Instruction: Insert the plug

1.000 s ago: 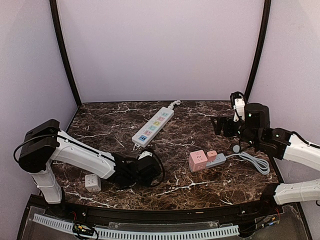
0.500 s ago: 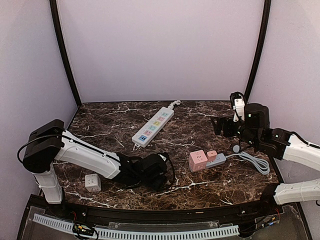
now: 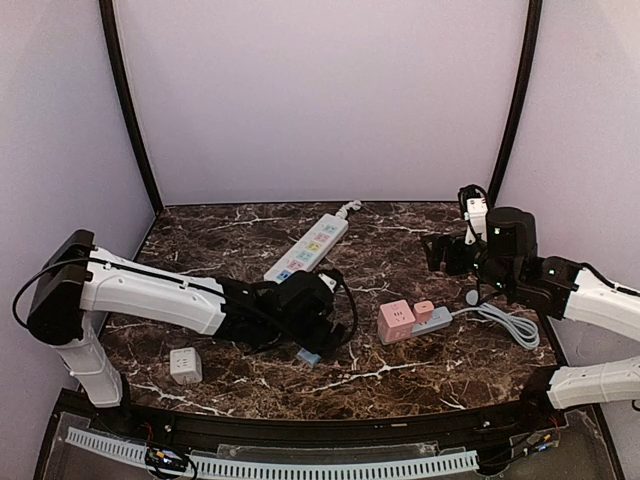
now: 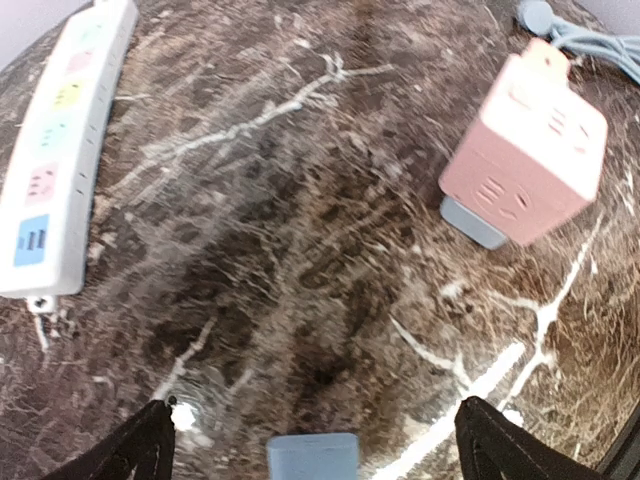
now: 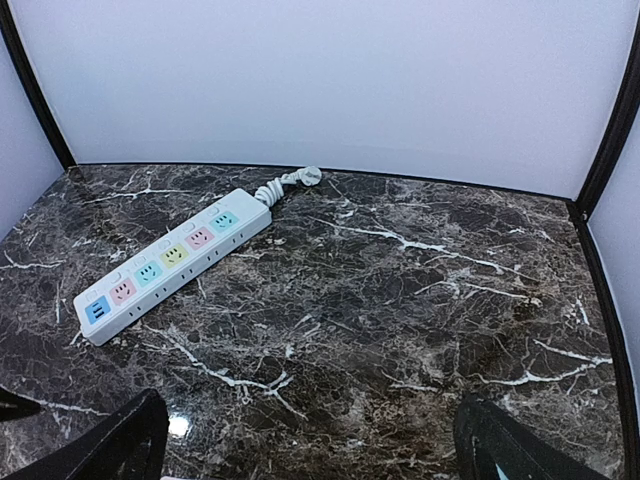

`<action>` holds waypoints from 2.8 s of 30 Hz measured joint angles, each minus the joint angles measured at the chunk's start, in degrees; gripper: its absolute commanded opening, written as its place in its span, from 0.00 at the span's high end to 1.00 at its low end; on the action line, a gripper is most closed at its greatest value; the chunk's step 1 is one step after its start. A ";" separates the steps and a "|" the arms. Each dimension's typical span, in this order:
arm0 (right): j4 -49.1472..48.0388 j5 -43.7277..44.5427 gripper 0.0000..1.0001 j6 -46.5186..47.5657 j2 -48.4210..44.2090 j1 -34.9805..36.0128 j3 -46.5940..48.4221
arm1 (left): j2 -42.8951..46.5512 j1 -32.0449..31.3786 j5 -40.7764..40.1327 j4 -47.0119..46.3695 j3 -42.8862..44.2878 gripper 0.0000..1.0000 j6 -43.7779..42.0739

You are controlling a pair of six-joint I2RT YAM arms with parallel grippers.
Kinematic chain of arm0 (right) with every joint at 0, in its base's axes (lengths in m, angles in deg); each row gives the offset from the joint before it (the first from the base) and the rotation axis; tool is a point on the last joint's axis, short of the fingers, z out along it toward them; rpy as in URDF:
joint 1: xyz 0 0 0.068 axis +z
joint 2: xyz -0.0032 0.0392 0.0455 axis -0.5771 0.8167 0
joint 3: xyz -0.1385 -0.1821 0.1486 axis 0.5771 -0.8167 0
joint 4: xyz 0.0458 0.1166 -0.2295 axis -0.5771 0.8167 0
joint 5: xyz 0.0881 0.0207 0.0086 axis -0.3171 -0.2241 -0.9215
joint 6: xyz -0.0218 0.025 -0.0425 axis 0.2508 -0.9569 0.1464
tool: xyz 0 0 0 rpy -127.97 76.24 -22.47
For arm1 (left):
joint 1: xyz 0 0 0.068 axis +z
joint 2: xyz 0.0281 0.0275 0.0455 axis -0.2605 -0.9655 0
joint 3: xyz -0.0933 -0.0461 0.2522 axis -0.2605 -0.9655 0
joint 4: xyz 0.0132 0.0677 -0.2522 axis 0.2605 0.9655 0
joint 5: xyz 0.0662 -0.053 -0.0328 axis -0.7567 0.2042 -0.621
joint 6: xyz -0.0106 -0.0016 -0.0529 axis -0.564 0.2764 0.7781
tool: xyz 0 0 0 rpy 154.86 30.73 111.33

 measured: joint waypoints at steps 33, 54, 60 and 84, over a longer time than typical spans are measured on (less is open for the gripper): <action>-0.17 -2.73 0.01 0.02 -2.67 0.00 -1.07 | -25.24 33.07 19.39 9.03 29.75 0.03 -26.25; -0.52 -3.96 0.01 0.35 -2.03 0.00 -1.07 | -16.72 31.76 22.82 7.87 16.00 0.46 -24.74; -0.76 -4.00 0.01 0.76 -0.26 0.00 -1.07 | -5.49 26.99 21.09 7.15 1.11 0.43 -21.49; 0.15 -4.50 0.01 -0.39 -1.81 0.00 0.26 | 18.14 16.57 13.31 5.49 -14.97 0.06 -13.57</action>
